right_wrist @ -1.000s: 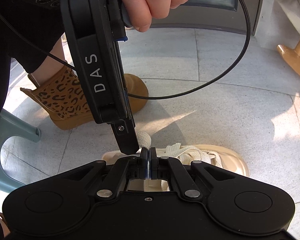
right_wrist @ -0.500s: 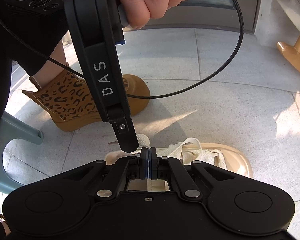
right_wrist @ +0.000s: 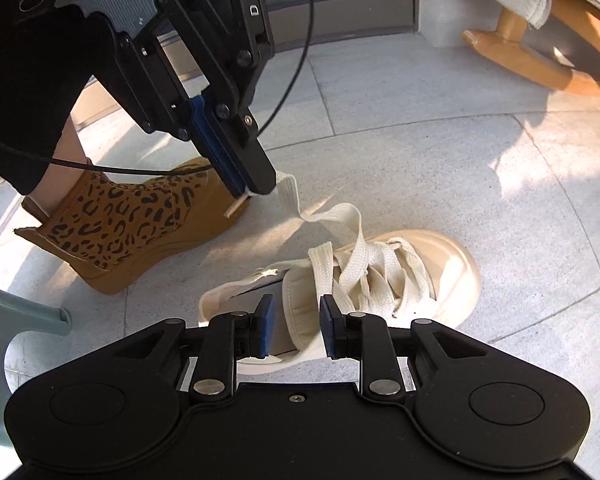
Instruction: Lace up shoes with both hands
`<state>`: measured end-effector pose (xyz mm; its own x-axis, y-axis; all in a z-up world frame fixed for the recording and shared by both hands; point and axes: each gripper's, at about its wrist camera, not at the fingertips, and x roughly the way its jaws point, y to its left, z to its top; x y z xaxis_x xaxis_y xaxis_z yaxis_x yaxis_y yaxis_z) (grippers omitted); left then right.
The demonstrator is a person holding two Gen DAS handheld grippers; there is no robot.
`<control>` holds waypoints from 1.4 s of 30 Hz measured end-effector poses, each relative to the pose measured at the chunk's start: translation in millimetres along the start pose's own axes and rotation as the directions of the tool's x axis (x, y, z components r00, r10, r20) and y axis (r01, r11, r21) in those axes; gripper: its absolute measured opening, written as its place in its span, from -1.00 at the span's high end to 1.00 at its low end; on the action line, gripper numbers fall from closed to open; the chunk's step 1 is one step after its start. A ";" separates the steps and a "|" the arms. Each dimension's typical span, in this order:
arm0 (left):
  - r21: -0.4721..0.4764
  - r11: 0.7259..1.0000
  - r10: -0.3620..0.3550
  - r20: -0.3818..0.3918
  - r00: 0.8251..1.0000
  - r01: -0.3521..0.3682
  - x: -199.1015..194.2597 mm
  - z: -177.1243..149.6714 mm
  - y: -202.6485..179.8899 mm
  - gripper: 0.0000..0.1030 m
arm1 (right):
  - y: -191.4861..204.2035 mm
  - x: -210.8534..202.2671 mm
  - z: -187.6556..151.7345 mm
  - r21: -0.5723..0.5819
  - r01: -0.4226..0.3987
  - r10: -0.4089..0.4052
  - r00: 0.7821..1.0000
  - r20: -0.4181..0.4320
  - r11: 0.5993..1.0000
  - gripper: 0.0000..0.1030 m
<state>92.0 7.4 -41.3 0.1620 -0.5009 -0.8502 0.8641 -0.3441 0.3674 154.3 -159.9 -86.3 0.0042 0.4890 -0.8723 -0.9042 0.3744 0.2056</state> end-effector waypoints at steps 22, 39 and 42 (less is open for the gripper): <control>-0.571 0.809 0.040 -0.184 0.982 -0.140 -17.4 -36.9 63.3 0.95 | 57.1 22.9 15.3 -0.179 0.211 -0.208 0.977 0.039 0.961 0.69; -0.595 0.787 0.017 -0.242 0.970 -0.162 -10.2 -51.6 56.9 0.95 | 20.6 -19.2 11.6 0.127 0.347 -0.359 0.930 0.081 0.929 1.00; -0.593 0.790 0.008 -0.249 0.968 -0.159 -8.4 -51.6 56.2 0.95 | 9.2 -15.3 9.8 0.136 0.397 -0.404 0.914 0.029 0.908 1.00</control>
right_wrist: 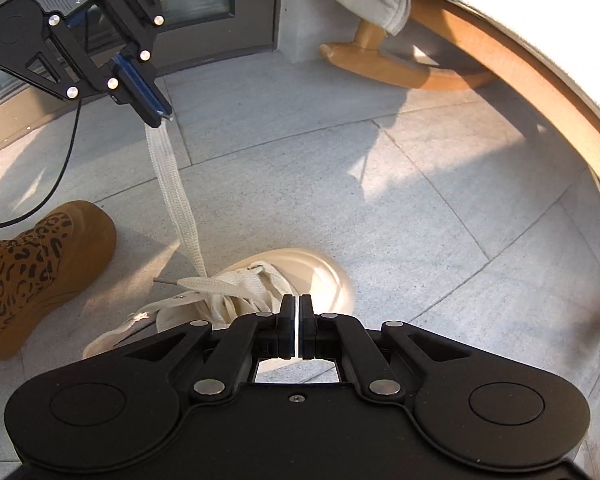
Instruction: Lace up shoes with both hands
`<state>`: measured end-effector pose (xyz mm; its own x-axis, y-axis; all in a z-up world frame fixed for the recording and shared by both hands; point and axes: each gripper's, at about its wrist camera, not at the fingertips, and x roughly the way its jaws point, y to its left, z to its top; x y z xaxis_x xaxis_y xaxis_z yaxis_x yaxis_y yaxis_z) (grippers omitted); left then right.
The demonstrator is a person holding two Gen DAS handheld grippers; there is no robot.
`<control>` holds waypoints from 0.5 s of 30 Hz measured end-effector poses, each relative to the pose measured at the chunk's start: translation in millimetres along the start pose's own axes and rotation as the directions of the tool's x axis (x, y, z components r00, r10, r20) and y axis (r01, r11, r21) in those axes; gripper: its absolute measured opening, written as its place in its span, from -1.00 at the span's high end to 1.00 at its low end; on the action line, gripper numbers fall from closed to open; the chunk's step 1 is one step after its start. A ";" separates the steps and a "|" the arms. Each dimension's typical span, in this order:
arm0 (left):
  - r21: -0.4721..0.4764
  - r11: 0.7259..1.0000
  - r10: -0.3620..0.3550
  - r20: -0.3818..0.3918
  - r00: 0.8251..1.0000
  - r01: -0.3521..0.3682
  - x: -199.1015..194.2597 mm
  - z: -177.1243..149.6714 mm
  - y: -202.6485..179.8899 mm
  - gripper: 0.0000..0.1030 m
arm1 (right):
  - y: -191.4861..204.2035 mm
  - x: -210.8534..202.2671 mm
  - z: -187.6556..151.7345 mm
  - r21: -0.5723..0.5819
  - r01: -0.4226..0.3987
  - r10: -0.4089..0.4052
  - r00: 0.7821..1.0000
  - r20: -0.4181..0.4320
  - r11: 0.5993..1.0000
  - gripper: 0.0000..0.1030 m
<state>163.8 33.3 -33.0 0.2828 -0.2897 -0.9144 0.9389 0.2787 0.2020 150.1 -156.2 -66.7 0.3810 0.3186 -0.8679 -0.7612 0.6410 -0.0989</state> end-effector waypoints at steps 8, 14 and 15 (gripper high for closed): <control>0.011 1.000 -0.015 -0.024 1.000 0.015 5.7 -1.1 -3.3 0.95 | 17.9 -4.8 -1.4 -0.113 -0.067 0.069 0.998 0.013 0.991 0.48; 0.017 1.000 -0.018 -0.034 0.999 0.019 7.0 -2.6 -5.8 0.95 | 42.8 -7.6 -4.1 -0.296 -0.036 0.044 0.999 0.022 0.954 0.28; 0.019 1.000 -0.020 -0.036 0.999 0.020 7.2 -2.8 -6.2 0.95 | 43.0 -9.8 -2.8 -0.293 -0.059 0.072 0.997 0.034 0.954 0.28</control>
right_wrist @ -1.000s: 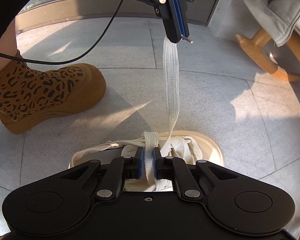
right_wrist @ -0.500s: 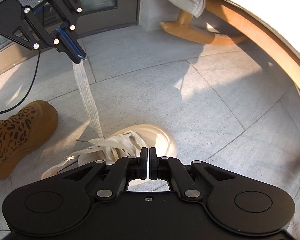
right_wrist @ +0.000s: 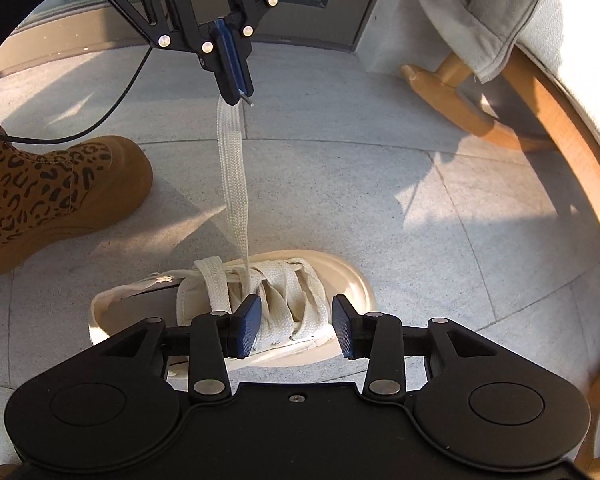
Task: Lace up shoes with both hands
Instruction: 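Draw the lace taut with the left gripper while the right gripper holds the lacing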
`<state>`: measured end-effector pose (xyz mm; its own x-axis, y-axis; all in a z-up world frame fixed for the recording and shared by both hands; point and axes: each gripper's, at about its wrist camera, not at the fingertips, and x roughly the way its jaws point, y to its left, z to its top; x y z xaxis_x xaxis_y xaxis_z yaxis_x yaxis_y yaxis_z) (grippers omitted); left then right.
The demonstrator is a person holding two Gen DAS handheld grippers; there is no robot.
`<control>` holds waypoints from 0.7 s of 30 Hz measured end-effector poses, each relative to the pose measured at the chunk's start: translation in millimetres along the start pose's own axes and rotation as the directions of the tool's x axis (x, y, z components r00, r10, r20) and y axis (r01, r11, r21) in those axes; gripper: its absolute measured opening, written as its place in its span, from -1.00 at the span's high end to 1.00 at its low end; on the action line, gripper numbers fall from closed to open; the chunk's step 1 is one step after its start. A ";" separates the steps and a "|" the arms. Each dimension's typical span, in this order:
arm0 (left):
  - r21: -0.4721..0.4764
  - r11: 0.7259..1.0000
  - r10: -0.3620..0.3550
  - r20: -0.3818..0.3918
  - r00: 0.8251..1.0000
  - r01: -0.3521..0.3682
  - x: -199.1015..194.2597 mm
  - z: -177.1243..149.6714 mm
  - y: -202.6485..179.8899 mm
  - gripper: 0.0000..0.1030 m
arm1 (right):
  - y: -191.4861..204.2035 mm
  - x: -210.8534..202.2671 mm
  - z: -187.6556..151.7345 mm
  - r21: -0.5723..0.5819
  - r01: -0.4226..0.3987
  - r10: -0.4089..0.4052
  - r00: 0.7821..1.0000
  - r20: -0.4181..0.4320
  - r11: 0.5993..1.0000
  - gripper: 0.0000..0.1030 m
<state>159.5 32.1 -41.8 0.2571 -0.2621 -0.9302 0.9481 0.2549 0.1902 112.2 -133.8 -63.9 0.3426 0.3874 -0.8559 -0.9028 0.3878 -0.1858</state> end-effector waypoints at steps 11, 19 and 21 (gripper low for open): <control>0.005 1.000 -0.010 -0.002 1.000 0.010 0.9 1.6 -2.0 0.95 | 34.0 16.2 6.7 -0.137 -0.136 0.134 0.991 -0.027 0.981 0.76; 0.010 1.000 -0.009 -0.006 1.000 0.009 1.6 2.8 -2.6 0.95 | 14.5 20.6 15.3 0.029 -0.187 0.187 0.982 -0.023 0.982 0.61; 0.009 1.000 -0.010 -0.008 1.000 0.010 1.6 2.7 -2.6 0.95 | 11.5 20.3 13.7 0.055 -0.201 0.203 0.978 -0.036 0.978 0.69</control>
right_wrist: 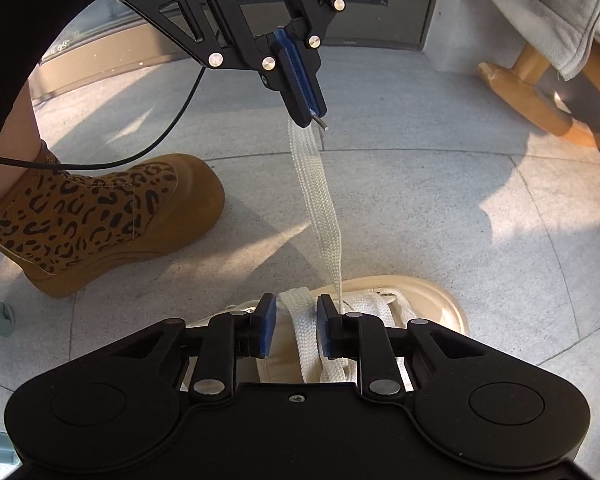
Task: Lace up shoes with both hands
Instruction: 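Draw the lace taut with the left gripper while the right gripper holds the lacing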
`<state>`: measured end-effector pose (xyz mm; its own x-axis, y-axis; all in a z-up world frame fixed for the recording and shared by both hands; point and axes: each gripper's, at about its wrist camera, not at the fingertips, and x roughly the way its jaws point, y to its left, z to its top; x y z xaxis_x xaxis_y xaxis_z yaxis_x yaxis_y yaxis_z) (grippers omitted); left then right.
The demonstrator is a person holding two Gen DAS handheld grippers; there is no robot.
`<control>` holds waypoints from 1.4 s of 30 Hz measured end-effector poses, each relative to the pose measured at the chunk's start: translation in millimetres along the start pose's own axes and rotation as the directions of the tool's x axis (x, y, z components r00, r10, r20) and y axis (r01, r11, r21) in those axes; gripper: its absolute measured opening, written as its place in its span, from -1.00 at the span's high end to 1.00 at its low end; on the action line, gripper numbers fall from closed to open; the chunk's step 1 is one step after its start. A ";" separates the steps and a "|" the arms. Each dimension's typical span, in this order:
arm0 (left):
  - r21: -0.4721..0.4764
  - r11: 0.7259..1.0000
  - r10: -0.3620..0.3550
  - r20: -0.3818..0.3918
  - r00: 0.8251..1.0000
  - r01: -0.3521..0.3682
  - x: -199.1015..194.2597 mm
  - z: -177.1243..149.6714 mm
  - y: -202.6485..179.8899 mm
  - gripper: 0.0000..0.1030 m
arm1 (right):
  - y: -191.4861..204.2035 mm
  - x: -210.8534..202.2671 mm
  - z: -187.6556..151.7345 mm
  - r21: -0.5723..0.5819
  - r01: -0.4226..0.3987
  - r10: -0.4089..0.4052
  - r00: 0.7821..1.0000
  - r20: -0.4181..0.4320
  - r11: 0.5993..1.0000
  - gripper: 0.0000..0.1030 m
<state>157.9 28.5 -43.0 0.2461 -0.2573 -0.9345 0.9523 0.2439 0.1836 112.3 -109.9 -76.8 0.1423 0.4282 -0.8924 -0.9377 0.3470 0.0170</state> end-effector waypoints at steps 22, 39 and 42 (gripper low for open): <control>0.012 0.999 -0.047 -0.042 0.998 0.048 17.9 -2.1 -7.5 0.95 | -48.0 -12.2 -37.9 0.370 0.176 -0.149 0.984 -0.102 0.912 0.97; 0.104 0.990 -0.090 -0.025 0.996 0.092 28.6 10.2 -29.8 0.95 | -46.9 -26.0 -35.0 0.357 0.160 -0.151 0.987 -0.053 0.921 0.82; 0.164 0.983 -0.077 -0.024 0.997 0.080 35.7 19.1 -39.4 0.95 | -39.1 -29.9 -27.5 0.322 0.112 -0.117 0.993 -0.006 0.940 0.82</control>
<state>132.7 -8.2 -77.8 0.1672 -0.2530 -0.9529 0.9856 0.0656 0.1556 136.0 -159.2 -63.1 0.2488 0.3799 -0.8910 -0.7636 0.6429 0.0609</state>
